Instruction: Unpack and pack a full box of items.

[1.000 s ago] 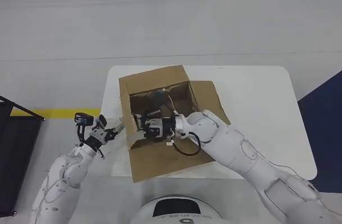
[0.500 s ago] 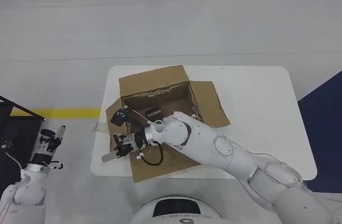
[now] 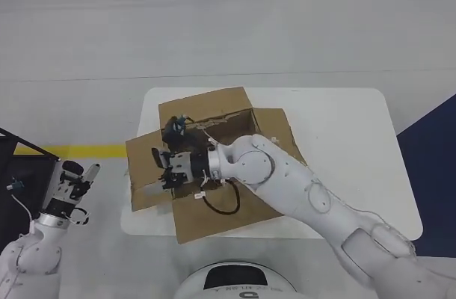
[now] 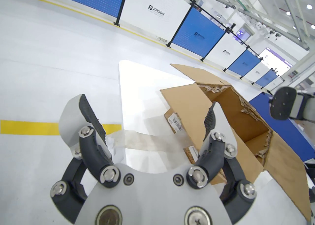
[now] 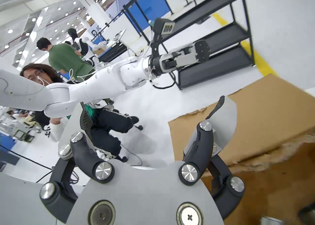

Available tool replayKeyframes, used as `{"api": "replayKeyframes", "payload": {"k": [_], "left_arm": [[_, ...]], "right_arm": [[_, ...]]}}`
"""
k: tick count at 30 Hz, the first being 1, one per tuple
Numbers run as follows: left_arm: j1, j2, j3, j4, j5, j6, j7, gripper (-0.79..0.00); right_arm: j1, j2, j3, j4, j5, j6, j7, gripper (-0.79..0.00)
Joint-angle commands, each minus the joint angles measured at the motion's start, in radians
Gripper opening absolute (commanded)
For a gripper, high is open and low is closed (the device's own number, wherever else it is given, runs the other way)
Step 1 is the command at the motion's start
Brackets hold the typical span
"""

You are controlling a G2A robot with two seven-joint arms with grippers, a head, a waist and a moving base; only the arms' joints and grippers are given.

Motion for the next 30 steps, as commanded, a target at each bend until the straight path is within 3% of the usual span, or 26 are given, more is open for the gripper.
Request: {"api": "replayKeyframes", "payload": {"k": [1,6,11,15,21,26,30], "left_arm": [[0.022,-0.002,-0.006,-0.062,-0.001,0.019,0.005,0.000],[0.080,-0.007,-0.036,-0.206,-0.015,0.052,0.010,0.000],[0.114,-0.012,-0.011,-0.345,0.048,0.100,-0.029,0.000],[0.117,-0.017,0.058,-0.387,0.098,0.136,-0.042,0.000],[0.079,-0.022,0.155,-0.373,0.158,0.179,-0.062,0.000],[0.059,-0.023,0.183,-0.366,0.180,0.195,-0.063,0.000],[0.055,-0.023,0.185,-0.368,0.178,0.199,-0.066,0.000]], "right_arm": [[-0.096,0.045,0.119,-0.111,-0.062,-0.003,0.026,0.000],[-0.323,0.129,0.379,-0.306,-0.138,-0.001,0.129,0.000],[-0.407,0.170,0.532,-0.351,-0.136,0.012,0.265,0.000],[-0.402,0.185,0.575,-0.309,-0.083,0.063,0.356,0.000],[-0.355,0.197,0.569,-0.214,-0.133,0.124,0.453,0.000],[-0.337,0.206,0.577,-0.153,-0.127,0.164,0.500,0.000],[-0.366,0.216,0.595,-0.164,-0.030,0.150,0.547,0.000]]}}
